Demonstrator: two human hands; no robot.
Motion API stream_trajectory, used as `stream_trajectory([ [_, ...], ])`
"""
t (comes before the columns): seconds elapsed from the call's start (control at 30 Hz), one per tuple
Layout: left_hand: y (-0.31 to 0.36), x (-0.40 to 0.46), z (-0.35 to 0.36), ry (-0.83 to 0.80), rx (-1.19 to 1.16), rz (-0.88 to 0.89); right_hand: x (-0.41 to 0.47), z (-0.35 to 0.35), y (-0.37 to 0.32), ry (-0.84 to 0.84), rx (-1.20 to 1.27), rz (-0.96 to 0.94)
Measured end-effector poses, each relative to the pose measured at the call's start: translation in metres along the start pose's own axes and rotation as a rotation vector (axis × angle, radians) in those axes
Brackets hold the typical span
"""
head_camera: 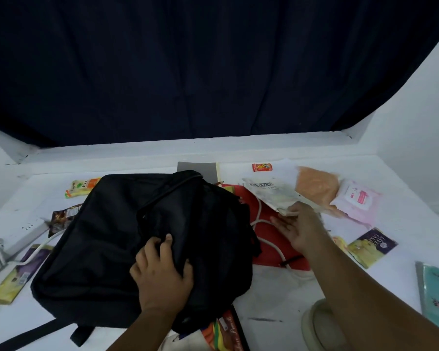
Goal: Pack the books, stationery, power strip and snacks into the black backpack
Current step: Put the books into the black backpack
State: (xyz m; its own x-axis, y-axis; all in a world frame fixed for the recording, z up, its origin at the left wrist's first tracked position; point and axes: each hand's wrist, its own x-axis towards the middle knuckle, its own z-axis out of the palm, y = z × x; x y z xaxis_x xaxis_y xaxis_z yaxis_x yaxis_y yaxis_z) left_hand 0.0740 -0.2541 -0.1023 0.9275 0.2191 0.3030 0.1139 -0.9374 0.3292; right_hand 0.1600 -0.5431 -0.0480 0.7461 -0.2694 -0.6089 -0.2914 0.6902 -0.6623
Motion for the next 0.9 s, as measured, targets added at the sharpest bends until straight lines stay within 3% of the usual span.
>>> stream_trajectory([
  [0.17,0.0,-0.001,0.0,0.006,0.003,-0.008,0.004,0.001,0.001,-0.073,-0.001,0.043],
  [0.43,0.001,-0.002,0.0,0.029,0.04,-0.017,-0.011,-0.003,0.003,-0.022,-0.07,-0.167],
  [0.67,0.001,0.0,-0.003,-0.006,0.028,-0.016,-0.054,-0.004,0.004,-0.305,-0.331,-0.316],
  [0.77,0.0,0.009,-0.022,0.052,-0.286,-0.124,-0.07,0.001,0.005,-0.459,-0.484,-0.286],
  [0.9,-0.018,0.032,-0.062,0.085,-0.787,-0.45,-0.086,0.008,0.008,-0.56,-0.685,-0.217],
])
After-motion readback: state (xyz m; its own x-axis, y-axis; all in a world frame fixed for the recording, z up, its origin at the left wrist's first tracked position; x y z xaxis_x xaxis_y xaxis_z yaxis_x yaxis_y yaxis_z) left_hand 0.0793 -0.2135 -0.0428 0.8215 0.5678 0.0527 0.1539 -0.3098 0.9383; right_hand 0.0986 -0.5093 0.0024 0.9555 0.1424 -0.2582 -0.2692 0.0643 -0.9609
